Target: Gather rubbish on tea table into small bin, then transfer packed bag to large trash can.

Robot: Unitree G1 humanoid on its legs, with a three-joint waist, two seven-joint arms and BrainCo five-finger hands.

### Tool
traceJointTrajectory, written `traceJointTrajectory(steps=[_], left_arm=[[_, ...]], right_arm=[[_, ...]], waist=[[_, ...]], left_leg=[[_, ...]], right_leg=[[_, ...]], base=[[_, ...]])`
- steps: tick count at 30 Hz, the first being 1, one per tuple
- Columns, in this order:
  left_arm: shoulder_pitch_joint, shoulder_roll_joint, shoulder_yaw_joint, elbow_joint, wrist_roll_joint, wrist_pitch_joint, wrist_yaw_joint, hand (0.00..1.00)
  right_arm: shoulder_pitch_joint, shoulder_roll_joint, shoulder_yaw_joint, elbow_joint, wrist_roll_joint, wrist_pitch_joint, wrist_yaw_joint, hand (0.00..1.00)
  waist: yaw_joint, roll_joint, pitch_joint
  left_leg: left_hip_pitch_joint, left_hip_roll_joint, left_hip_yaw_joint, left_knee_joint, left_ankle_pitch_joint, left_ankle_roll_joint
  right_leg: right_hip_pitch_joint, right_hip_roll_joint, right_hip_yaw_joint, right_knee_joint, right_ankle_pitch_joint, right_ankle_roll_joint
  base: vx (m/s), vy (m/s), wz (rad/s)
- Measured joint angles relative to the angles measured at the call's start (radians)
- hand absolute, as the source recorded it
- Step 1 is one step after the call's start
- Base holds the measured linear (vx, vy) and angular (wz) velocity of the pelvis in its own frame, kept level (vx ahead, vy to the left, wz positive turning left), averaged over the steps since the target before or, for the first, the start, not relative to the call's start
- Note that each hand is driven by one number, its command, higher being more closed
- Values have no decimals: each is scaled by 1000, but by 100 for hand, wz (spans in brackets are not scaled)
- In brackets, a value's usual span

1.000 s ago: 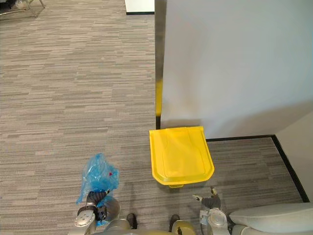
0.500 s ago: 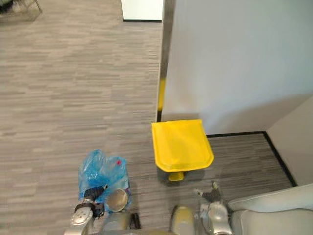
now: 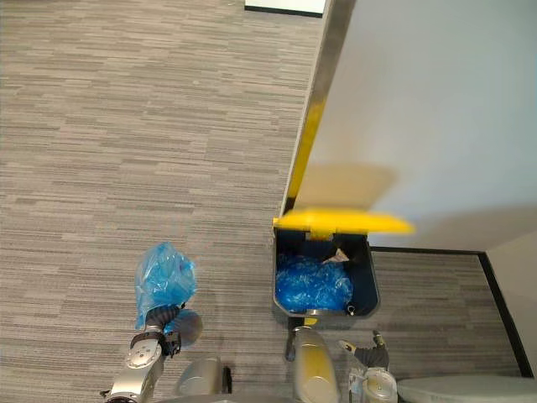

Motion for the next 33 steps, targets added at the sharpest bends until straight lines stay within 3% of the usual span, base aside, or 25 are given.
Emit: traceJointTrajectory(steps=[1,4,9,13,16,19,24,33], left_arm=[[4,-6,-1,0,1,2,-3,100],[5,-23,-1,-2,8,5,-18,100],[-3,-25,-11,-3,24,4,-24,100],[8,-21,-37,-36,37,-7,-21,100],[8,-21,-93,-43,36,-10,-20,100],[7,-18,-140,-44,35,-17,-17,100],[-3,0,-225,-103,26,-33,-19,100],[-89,4,-438,-281,-58,-48,-50,100]], right_arm=[[-5,8,3,-12,8,-1,1,0],[-42,6,32,-42,27,-11,0,0],[-169,-6,192,-77,27,-24,1,0],[-367,-25,283,-78,24,-35,-12,0],[-536,-78,321,-54,10,-38,-41,0],[-628,-111,334,-30,-16,-37,-51,0],[-704,-178,374,19,-53,-14,-55,0],[-801,-198,462,66,-98,8,-43,0]], waist=[[1,5,-15],[1,14,-48],[1,15,-54],[10,29,-56],[30,57,-53],[30,77,-54],[26,80,-53],[20,91,-41]], left_leg=[[22,10,-3,-34,7,-13],[58,13,-5,-110,44,-34],[59,-4,-6,-138,64,-32],[16,-4,-15,-126,65,-32],[-20,-8,-14,-121,71,-24],[-27,-9,-16,-135,86,-31],[-39,-7,-21,-154,109,-37],[-57,-5,-30,-121,116,-52]], right_leg=[[2,8,-2,14,-22,-22],[10,14,13,8,-44,-27],[13,8,38,-17,-42,-24],[-7,12,38,-52,-5,-6],[-37,17,43,-64,21,-16],[-47,14,43,-70,36,-34],[-53,17,42,-100,68,-32],[-61,22,39,-88,85,-29]], base=[[291,-102,5],[310,-70,5],[46,11,2],[-73,-5,2],[-84,-43,-4],[-64,-64,1],[-77,-77,1],[-74,-68,2]])
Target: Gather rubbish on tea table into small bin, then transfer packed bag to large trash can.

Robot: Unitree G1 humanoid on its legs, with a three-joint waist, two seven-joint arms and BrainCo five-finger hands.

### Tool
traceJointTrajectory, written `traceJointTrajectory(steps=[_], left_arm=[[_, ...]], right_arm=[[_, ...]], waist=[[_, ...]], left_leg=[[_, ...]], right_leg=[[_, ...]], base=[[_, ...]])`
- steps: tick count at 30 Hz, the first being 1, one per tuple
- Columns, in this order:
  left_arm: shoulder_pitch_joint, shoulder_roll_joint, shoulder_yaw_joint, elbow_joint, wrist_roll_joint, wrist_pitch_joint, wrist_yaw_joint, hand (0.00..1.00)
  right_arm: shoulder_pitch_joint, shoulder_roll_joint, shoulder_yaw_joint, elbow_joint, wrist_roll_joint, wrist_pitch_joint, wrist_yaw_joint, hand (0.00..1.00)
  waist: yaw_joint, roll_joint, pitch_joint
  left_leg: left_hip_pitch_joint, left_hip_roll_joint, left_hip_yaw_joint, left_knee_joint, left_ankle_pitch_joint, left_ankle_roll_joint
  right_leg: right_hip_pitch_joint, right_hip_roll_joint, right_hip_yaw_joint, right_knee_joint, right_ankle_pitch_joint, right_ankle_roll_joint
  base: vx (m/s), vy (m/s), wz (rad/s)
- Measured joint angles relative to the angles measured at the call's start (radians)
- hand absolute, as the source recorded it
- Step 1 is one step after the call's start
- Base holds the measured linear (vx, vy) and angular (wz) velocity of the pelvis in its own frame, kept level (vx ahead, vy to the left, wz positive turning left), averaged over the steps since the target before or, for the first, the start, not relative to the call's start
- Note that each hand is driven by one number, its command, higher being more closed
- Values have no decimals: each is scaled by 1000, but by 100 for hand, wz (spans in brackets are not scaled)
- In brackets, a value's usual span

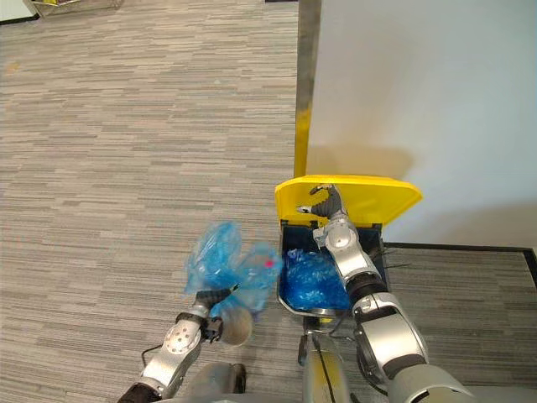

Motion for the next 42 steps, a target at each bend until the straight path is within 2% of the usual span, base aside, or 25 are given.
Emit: traceJointTrajectory(steps=[1,3,7,12,15,17,19,20,24,25,29,32,35,39,42], left_arm=[[-34,-5,-31,-30,-9,-3,-10,100],[-99,-8,-95,-69,-25,-8,-16,100],[-198,-40,-160,-124,-68,-27,-15,100],[-303,-67,-201,-108,-81,-27,-12,100],[-409,-86,-192,30,-71,-28,10,100],[-479,-86,-175,136,-27,-18,34,100],[-519,-85,-143,205,12,-9,52,100],[-551,-84,-114,262,37,4,62,100],[-621,-85,-68,370,78,24,98,100],[-642,-85,-50,407,93,25,102,0],[-696,-88,-25,535,140,28,115,0],[-721,-94,5,595,198,61,115,0],[-723,-103,8,606,272,89,114,0],[-724,-125,26,606,325,91,111,0],[-724,-123,27,618,356,97,94,0]], right_arm=[[-12,-7,7,2,-9,1,2,0],[-24,-9,17,1,-27,2,5,0],[-65,-13,28,-22,-29,-2,21,0],[-127,-34,28,-23,-25,-1,20,0],[-157,-58,27,-25,-19,-1,16,0],[-198,-91,26,-73,-11,-2,14,0],[-240,-108,25,-90,2,-2,5,0],[-265,-118,22,-101,8,-3,-6,0],[-313,-125,18,-100,12,-3,-23,0],[-324,-127,18,-101,15,-3,-27,0],[-335,-135,18,-101,16,-6,-39,0],[-345,-142,17,-122,18,-9,-51,0],[-343,-143,16,-144,18,-12,-54,0],[-302,-154,15,-210,14,-13,-54,0],[-236,-169,11,-271,-6,-32,-57,0]], waist=[[-16,3,17],[-51,4,36],[-53,7,41],[-69,4,69],[-82,1,109],[-106,0,158],[-114,-12,200],[-113,-22,212],[-117,-37,231],[-118,-38,233],[-118,-49,242],[-122,-52,255],[-126,-56,257],[-123,-56,257],[-127,-56,257]], left_leg=[[-1,-4,-18,21,-11,7],[-18,-20,-63,65,-29,-1],[-89,-16,-90,89,-36,-13],[-139,20,-121,50,-13,-50],[-152,40,-121,43,-1,-61],[-184,45,-118,59,-3,-65],[-210,52,-103,83,-9,-70],[-244,54,-98,108,-18,-71],[-302,53,-90,148,-33,-63],[-328,53,-90,168,-40,-60],[-371,51,-83,205,-56,-48],[-393,47,-74,224,-65,-39],[-401,38,-72,225,-66,-37],[-407,36,-73,225,-66,-36],[-405,31,-87,229,-66,-36]], right_leg=[[-2,-18,-13,45,-29,4],[-17,-46,-29,116,-82,24],[-88,-40,-33,148,-98,19],[-141,8,-54,127,-98,19],[-158,27,-65,126,-99,17],[-182,30,-69,127,-96,13],[-202,35,-67,126,-87,1],[-226,43,-63,121,-73,-13],[-271,46,-53,110,-43,-29],[-288,46,-51,107,-36,-29],[-320,48,-32,102,-20,-23],[-337,47,-21,101,-13,-22],[-352,41,-13,114,-13,-23],[-352,39,-12,117,-14,-21],[-346,25,-27,132,-24,-7]], base=[[-68,-87,33],[-87,-93,54],[-38,-99,11],[61,-143,0],[96,-93,-5],[39,-34,-5],[24,-3,-14],[14,7,-20],[26,31,-11],[4,42,-9],[12,48,-10],[7,50,-10],[30,40,-2],[1,2,1],[-4,-1,17]])
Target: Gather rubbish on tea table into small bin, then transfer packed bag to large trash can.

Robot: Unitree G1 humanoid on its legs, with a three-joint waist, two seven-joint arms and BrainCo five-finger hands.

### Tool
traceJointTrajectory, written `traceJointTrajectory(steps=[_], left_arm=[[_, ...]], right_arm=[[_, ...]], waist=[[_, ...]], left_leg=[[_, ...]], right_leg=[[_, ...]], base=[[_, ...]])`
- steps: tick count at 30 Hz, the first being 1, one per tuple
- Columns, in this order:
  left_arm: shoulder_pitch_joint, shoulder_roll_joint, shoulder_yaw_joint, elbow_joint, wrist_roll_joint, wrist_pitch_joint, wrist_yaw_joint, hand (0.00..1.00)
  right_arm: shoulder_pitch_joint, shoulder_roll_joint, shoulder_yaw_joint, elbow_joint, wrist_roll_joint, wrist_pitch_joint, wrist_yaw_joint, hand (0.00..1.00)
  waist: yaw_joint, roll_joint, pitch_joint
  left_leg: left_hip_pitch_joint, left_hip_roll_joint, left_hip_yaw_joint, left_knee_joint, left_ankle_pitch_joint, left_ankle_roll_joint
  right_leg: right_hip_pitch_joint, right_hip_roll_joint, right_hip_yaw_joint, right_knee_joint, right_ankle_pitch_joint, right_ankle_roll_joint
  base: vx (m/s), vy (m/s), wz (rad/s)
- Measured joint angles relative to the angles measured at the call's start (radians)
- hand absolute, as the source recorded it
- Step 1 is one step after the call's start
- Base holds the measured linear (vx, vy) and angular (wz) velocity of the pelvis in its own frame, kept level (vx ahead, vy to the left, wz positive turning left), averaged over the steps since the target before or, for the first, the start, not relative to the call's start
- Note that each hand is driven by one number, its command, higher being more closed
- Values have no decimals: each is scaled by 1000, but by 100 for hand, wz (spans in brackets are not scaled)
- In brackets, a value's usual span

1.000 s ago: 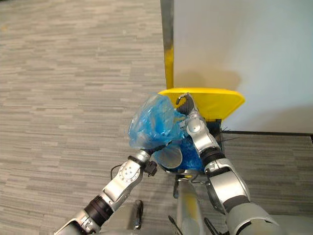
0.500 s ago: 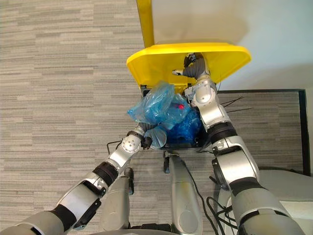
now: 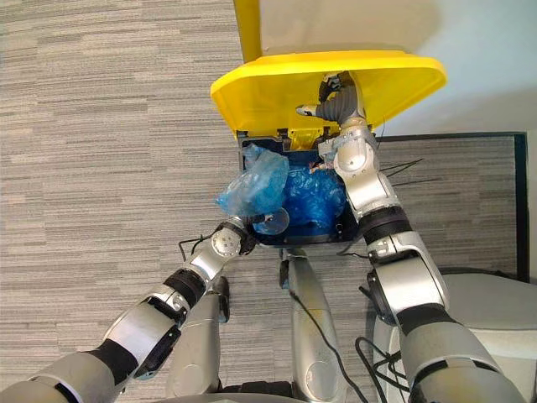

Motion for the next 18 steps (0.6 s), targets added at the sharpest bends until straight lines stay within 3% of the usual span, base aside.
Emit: traceJointTrajectory(steps=[7,13,15,17,18], left_arm=[[53,30,0,-38,15,5,-2,0],[239,104,29,-140,-50,-26,-20,0],[334,139,71,-188,-97,-42,-23,0],[442,196,139,-237,-144,-56,-24,0],[507,225,188,-258,-162,-56,-27,0]], right_arm=[[132,-21,-41,-49,-68,-3,-2,0],[436,3,-130,-171,-87,-14,27,0],[542,46,-149,-176,-86,-16,49,0],[658,82,-148,-176,-86,-21,83,0],[720,105,-149,-175,-87,-21,102,0]], waist=[[10,0,0],[41,-2,0],[47,-5,-1],[56,-24,-11],[61,-39,-19]], left_leg=[[61,-14,-30,0,1,-1],[154,-23,-24,18,6,0],[200,-26,7,19,9,24],[217,-35,56,22,14,47],[219,-37,82,19,24,75]], right_leg=[[82,-24,-30,2,-11,-1],[202,-66,-60,11,-22,7],[258,-71,-50,-19,-5,21],[286,-70,-14,-84,54,36],[302,-65,11,-147,102,65]], base=[[-19,2,17],[-16,28,20],[-64,138,-12],[-117,157,-45],[-121,120,-53]])
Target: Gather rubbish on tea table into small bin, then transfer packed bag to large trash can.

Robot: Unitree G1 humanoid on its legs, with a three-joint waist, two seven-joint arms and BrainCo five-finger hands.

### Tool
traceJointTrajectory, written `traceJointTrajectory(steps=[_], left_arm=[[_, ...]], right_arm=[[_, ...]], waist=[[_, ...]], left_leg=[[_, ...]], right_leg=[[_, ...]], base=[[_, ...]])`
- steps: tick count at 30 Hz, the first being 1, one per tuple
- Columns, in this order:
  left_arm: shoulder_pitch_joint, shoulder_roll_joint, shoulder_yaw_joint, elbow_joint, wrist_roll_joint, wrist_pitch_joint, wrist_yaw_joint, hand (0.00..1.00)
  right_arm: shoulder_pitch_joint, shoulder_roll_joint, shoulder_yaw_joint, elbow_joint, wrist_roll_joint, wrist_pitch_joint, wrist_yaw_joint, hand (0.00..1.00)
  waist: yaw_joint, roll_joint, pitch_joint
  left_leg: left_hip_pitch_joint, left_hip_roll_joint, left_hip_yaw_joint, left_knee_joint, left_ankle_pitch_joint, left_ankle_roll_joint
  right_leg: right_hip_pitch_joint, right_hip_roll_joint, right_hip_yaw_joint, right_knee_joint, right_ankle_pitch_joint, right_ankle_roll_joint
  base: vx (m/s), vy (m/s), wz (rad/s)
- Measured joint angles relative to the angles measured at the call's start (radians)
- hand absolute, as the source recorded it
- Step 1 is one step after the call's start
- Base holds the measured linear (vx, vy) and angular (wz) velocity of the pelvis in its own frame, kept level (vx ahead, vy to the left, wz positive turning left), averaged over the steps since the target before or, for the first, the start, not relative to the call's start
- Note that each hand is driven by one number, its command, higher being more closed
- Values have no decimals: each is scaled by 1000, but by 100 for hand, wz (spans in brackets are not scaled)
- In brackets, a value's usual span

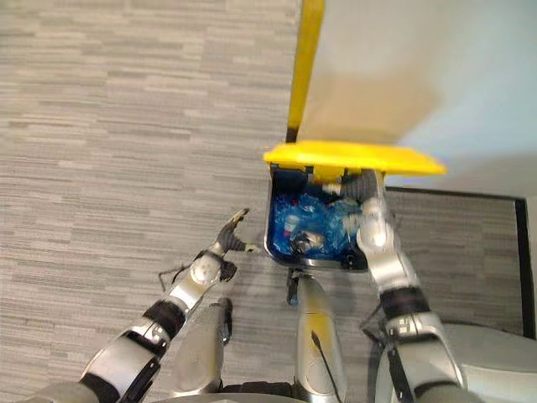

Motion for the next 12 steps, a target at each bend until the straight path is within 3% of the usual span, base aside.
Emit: traceJointTrajectory(steps=[1,3,4,5,7,9,11,12], left_arm=[[34,7,26,-9,-5,1,-5,0],[152,31,123,-22,-25,3,-24,0],[223,31,173,-39,-45,4,-36,0],[285,29,199,-73,-60,6,-43,0],[360,25,226,-136,-67,5,-62,0],[417,6,261,-174,-81,5,-77,0],[463,-53,287,-175,-85,4,-85,0],[476,-80,292,-172,-92,3,-92,0]], right_arm=[[26,13,0,0,0,0,7,0],[138,53,-4,30,0,0,43,0],[199,82,-15,63,0,2,64,0],[253,106,-32,78,0,2,81,0],[315,125,-48,87,0,0,98,0],[362,135,-59,125,4,-1,108,0],[393,142,-91,163,25,-3,106,0],[381,135,-107,206,31,-18,106,0]], waist=[[4,-7,-7],[-1,-18,-24],[-7,-25,-58],[-7,-28,-86],[-6,-36,-102],[-5,-47,-136],[30,-33,-227],[43,-18,-251]], left_leg=[[5,5,18,-13,10,16],[33,18,45,-66,42,26],[44,19,48,-117,74,20],[46,24,50,-161,103,13],[58,25,50,-204,133,2],[76,26,60,-230,147,-20],[75,48,110,-295,176,-46],[78,61,133,-337,195,-51]], right_leg=[[8,7,11,-30,16,11],[3,8,9,195,-33,-44],[28,0,-1,312,-52,-54],[63,-6,-8,356,-115,-53],[100,-24,-16,399,-166,-28],[142,-29,-52,337,-211,-17],[175,14,-65,158,-228,-39],[189,40,-61,80,-211,-75]], base=[[-222,142,-58],[-158,83,-36],[-50,22,-16],[-18,3,-9],[-49,-108,2],[-19,-174,-7],[31,-158,-70],[23,-115,-71]])
